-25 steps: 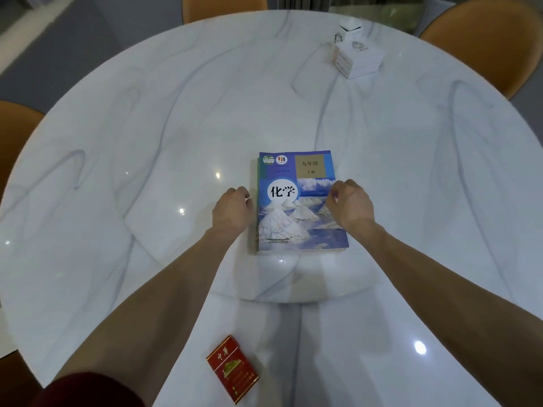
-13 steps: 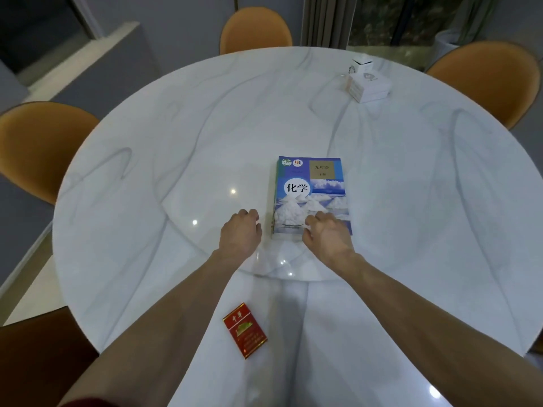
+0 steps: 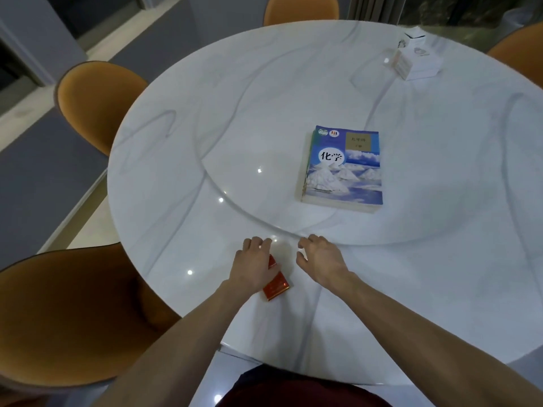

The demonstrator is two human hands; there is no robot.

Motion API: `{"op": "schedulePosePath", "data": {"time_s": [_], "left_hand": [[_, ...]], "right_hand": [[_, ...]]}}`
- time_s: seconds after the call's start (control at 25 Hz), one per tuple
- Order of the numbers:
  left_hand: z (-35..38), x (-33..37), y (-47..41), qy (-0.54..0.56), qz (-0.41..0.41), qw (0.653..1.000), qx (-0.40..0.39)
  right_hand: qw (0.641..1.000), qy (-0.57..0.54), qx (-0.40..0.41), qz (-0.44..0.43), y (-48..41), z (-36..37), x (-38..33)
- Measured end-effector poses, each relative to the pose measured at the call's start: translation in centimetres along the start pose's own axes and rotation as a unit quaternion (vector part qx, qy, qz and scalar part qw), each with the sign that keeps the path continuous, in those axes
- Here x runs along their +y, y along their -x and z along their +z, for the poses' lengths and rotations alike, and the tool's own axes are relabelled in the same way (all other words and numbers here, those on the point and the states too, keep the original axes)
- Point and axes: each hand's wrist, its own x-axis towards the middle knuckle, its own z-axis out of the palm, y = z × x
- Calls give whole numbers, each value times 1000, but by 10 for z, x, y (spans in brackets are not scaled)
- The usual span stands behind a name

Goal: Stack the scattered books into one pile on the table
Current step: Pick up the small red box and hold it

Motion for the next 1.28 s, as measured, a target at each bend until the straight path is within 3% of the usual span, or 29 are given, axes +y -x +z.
{"op": "schedulePosePath", "data": {"time_s": [0.32,0.56,0.88,1.28], "left_hand": [[42,-10,31,-4,2,999,-36],[50,-6,38,31,2,1000,0],[22,10,21,81,73,994,27],[-25,112,-29,52,200,977,44]], "right_hand": [[983,-156,-85,39,24,35,-22],[956,-271,-77,85,28,50,-29],[914,-375,7,154,30,19,-14],[909,-358,114,181,48,-69,67]]}}
